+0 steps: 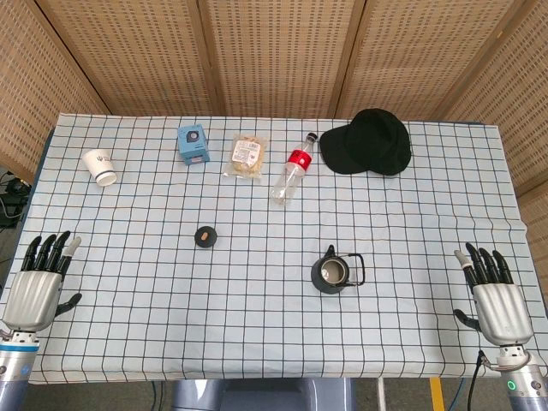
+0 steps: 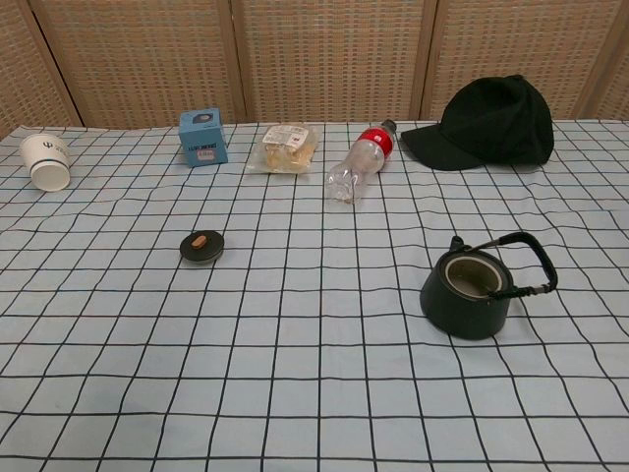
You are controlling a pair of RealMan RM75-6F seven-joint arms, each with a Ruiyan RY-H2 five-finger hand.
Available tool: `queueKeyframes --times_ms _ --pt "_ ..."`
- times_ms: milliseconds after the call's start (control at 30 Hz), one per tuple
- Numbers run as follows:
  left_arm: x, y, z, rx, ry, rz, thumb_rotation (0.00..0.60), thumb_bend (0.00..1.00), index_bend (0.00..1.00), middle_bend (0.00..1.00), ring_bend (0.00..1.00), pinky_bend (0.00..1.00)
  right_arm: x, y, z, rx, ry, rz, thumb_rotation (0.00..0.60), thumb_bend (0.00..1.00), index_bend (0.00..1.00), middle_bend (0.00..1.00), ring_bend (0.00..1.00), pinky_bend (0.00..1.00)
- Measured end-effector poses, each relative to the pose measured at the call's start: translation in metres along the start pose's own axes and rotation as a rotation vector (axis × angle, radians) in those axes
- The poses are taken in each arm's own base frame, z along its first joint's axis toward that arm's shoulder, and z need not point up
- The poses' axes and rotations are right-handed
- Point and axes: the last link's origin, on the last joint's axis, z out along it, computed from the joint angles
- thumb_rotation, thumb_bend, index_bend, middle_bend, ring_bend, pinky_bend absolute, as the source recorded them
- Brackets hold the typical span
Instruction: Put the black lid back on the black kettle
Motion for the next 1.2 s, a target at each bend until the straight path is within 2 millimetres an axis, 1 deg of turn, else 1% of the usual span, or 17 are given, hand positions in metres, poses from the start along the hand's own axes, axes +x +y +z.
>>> queueKeyframes --times_ms 333,600,667,767,900,967,1200 --pt "0.0 0.001 0.0 -0.005 -0.012 -0.012 0.6 0.07 0.0 0.0 0.0 0.0 0.001 -0.002 -0.001 0.004 0.004 0.012 0.6 0.15 0.06 0.0 0.0 0.0" --pt "-0.004 0.0 0.003 0.0 -0.037 -0.012 0.6 0.07 0.0 0.0 0.0 0.0 0.0 -0.001 0.0 -0.001 -0.006 0.008 0.6 0.15 0.06 0.0 0.0 0.0" --pt "-0.006 0.001 0.005 -0.001 -0.042 -0.009 0.6 0.08 0.0 0.0 0.0 0.0 0.0 -0.001 0.0 -0.003 -0.008 0.01 0.6 0.15 0.06 0.0 0.0 0.0" --pt "-0.007 0.005 0.012 -0.011 -0.049 -0.011 0.6 0.12 0.04 0.0 0.0 0.0 0.002 0.001 0.0 -0.009 -0.006 0.017 0.6 0.15 0.06 0.0 0.0 0.0" --pt "-0.009 0.016 0.031 -0.037 -0.073 0.01 0.6 0.25 0.14 0.0 0.0 0.0 0.005 0.005 0.001 -0.021 -0.001 0.032 0.6 0.15 0.06 0.0 0.0 0.0" --pt "-0.009 0.024 0.042 -0.054 -0.087 0.025 0.6 0.26 0.17 0.0 0.0 0.0 0.006 0.006 0.001 -0.023 -0.001 0.037 0.6 0.15 0.06 0.0 0.0 0.0" --pt "-0.014 0.062 0.094 -0.108 -0.161 0.046 0.6 0.27 0.23 0.0 0.0 0.0 0.008 0.009 0.002 -0.032 -0.007 0.055 0.6 0.15 0.06 0.0 0.0 0.0"
